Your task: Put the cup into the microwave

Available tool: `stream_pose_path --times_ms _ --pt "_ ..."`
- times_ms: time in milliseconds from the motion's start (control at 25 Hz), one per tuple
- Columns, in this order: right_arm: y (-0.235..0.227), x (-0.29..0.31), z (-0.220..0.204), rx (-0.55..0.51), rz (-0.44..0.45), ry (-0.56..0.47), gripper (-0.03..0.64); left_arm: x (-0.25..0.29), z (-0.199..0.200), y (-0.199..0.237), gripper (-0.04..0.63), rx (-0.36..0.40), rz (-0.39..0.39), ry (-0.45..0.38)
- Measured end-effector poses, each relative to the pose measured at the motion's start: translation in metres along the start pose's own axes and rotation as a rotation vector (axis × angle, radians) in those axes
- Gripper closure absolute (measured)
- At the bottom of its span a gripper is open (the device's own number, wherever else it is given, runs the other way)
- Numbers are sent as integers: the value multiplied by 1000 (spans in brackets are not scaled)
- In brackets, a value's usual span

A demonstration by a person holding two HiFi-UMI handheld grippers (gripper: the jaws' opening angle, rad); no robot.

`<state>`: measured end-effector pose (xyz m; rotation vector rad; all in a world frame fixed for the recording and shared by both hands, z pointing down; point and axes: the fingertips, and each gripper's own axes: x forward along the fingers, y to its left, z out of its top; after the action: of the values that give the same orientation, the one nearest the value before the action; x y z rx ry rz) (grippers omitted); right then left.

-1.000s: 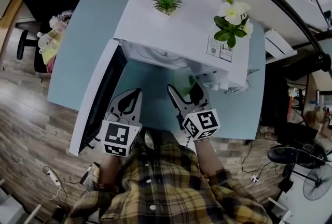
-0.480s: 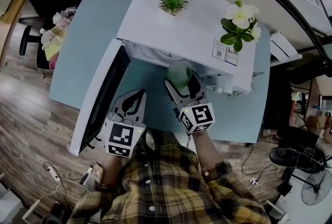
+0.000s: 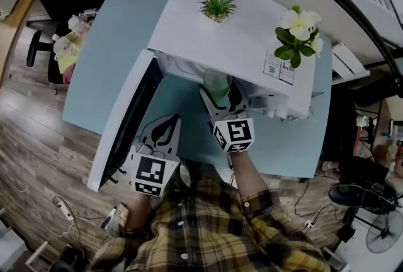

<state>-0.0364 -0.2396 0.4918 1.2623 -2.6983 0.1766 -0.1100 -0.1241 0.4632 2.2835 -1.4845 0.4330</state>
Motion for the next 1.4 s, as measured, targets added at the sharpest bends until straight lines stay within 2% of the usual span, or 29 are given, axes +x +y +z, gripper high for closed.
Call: stream_pose_path --times_ms 560,880,1200,1400 --pt "-6 46 -2 -18 -77 -15 268 -16 -11 5 603 -20 14 -6" --pt "-12 46 -7 -38 -118 -28 268 -25 -11 6 603 -18 13 -37" --pt "-12 39 -11 -23 -132 -9 268 -22 -5 0 603 7 -42 -66" --pt "-19 37 -17 1 -170 7 270 -18 -4 -9 603 39 -91 -69"
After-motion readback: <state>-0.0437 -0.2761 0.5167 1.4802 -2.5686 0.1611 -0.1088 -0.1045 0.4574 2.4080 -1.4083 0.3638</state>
